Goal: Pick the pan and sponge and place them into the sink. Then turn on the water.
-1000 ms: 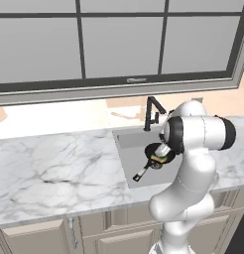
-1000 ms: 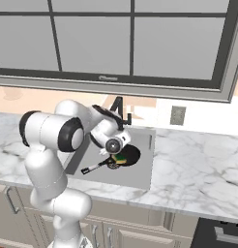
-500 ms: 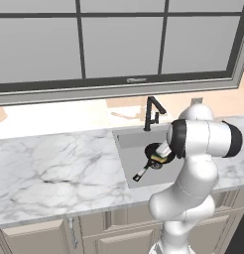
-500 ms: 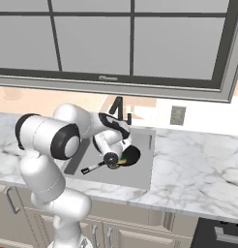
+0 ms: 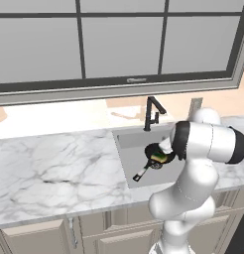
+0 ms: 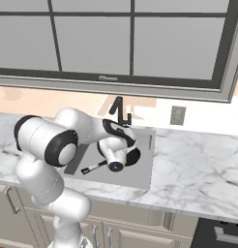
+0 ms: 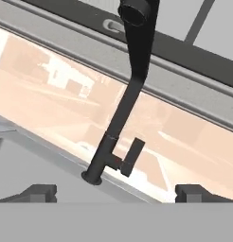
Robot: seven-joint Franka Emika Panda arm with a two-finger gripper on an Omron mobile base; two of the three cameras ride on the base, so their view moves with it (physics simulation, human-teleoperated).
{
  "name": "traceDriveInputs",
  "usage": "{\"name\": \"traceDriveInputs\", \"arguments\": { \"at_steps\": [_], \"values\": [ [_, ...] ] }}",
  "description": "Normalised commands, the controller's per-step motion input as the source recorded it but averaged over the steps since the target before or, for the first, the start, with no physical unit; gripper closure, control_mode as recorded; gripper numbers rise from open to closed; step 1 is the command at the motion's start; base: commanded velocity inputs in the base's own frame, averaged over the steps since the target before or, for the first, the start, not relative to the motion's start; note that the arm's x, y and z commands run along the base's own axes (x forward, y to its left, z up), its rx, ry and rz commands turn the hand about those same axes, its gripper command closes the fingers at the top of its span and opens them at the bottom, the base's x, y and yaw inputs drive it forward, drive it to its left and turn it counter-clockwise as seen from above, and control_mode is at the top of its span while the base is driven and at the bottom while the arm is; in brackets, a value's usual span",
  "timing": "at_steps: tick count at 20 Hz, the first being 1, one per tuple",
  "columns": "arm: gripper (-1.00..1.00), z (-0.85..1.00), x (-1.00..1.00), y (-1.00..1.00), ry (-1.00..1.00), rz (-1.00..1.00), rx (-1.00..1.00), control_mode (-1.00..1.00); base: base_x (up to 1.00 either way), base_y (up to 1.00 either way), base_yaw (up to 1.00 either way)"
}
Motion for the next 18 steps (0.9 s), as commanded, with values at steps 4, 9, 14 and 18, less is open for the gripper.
{"name": "traceDriveInputs", "arguments": {
  "at_steps": [4,9,14,18],
  "values": [
    [-1.00,0.42,0.22,-0.05,-0.01,0.00,0.18,-1.00,0.00,0.00,0.00],
    [-1.00,0.27,0.41,0.00,0.03,0.00,0.21,-1.00,0.00,0.00,0.00],
    [-1.00,0.04,0.34,0.00,0.06,0.00,0.17,-1.00,0.00,0.00,0.00],
    [-1.00,-0.15,0.08,-0.07,0.00,0.03,0.09,-1.00,0.00,0.00,0.00]
  ]
}}
